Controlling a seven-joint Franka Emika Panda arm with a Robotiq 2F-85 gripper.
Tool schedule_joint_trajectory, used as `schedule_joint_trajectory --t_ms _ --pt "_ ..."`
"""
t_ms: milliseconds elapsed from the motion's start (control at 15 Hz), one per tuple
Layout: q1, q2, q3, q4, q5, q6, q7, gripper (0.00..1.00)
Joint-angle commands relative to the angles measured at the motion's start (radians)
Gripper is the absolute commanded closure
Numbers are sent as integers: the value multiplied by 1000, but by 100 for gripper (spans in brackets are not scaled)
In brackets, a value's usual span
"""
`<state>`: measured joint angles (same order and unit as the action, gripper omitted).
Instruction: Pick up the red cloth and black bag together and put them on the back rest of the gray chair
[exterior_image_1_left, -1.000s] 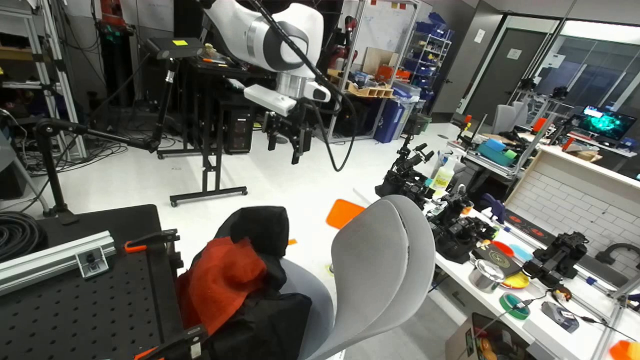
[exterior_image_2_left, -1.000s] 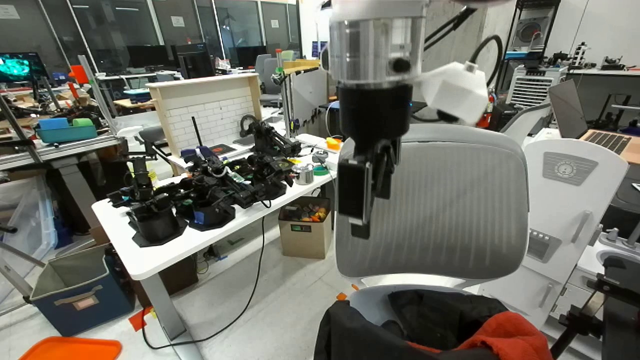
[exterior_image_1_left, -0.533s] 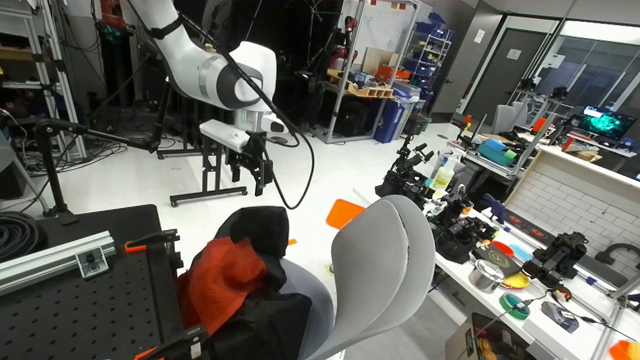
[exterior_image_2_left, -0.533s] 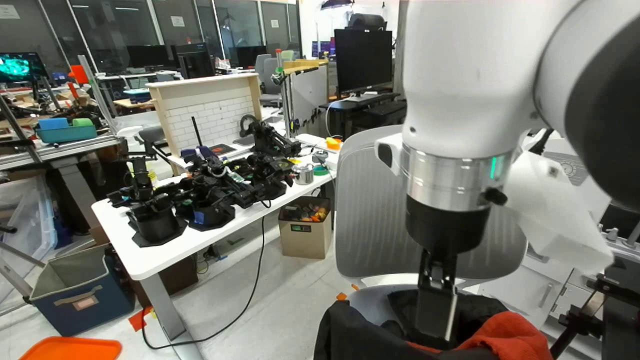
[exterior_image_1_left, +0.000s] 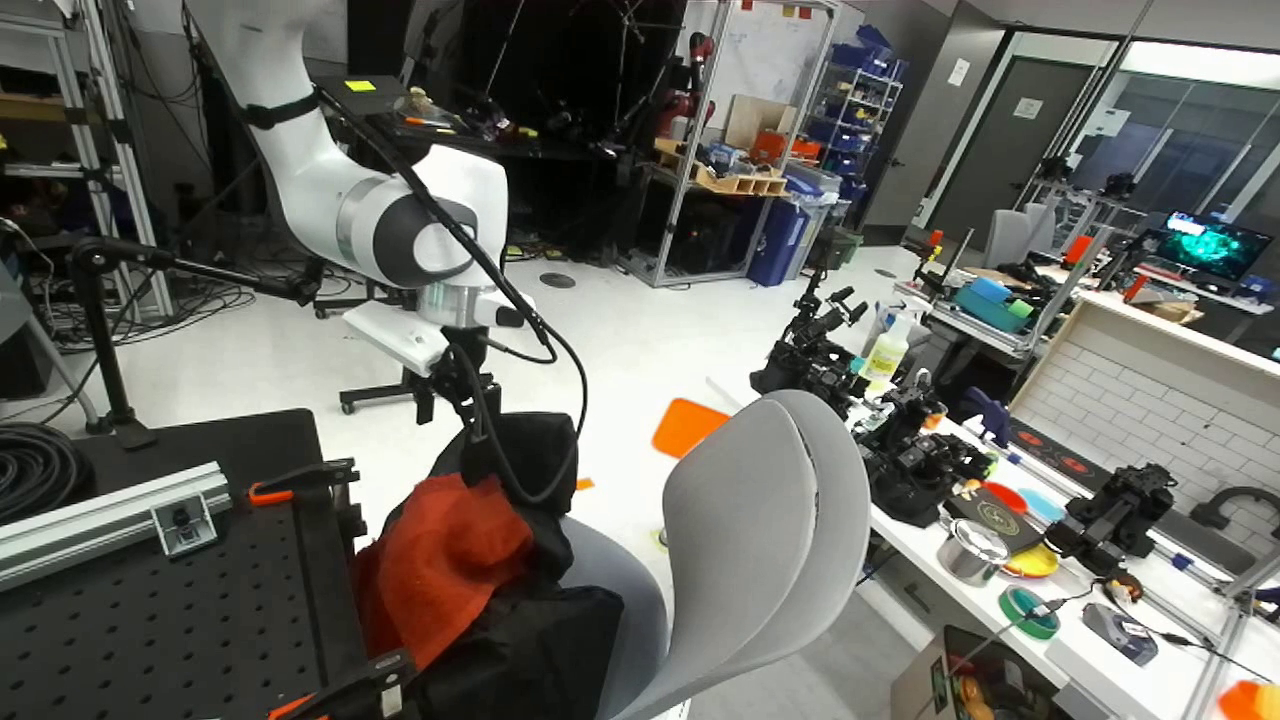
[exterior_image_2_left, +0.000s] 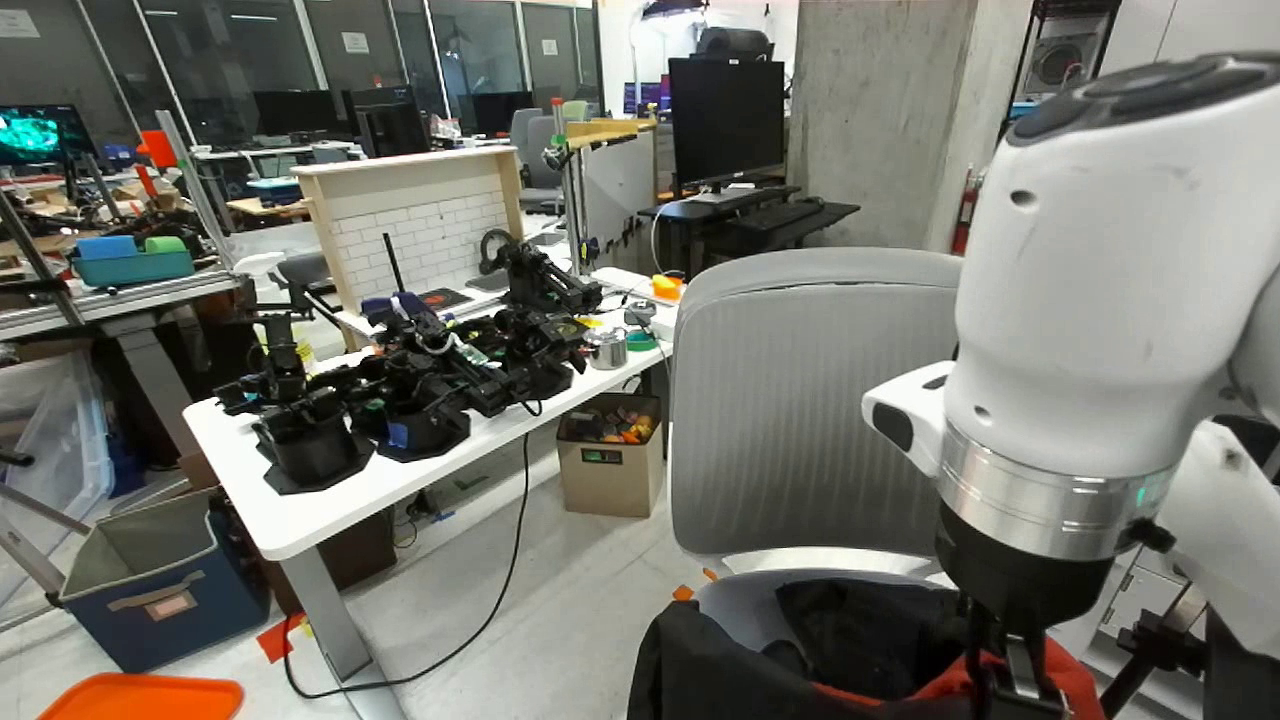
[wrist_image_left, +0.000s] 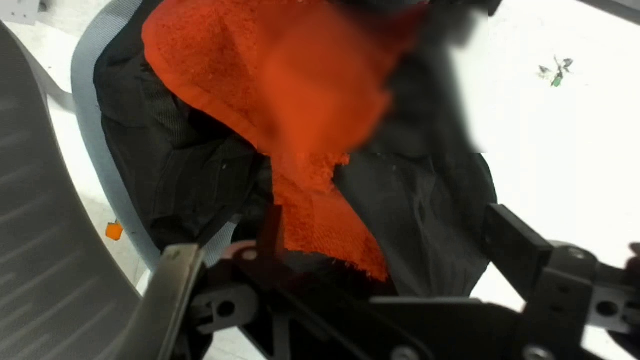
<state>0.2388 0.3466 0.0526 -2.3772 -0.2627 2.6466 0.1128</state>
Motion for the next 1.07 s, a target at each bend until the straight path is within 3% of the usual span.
schedule_joint_trajectory --t_ms 0,600,733,1000 --pt "14 26 -29 -42 -61 61 25 0" --pt "13 132 -81 -8 -77 75 21 0" --pt "6 155 -90 12 -71 70 13 26" --pt "12 190 -107 49 -69 66 19 58"
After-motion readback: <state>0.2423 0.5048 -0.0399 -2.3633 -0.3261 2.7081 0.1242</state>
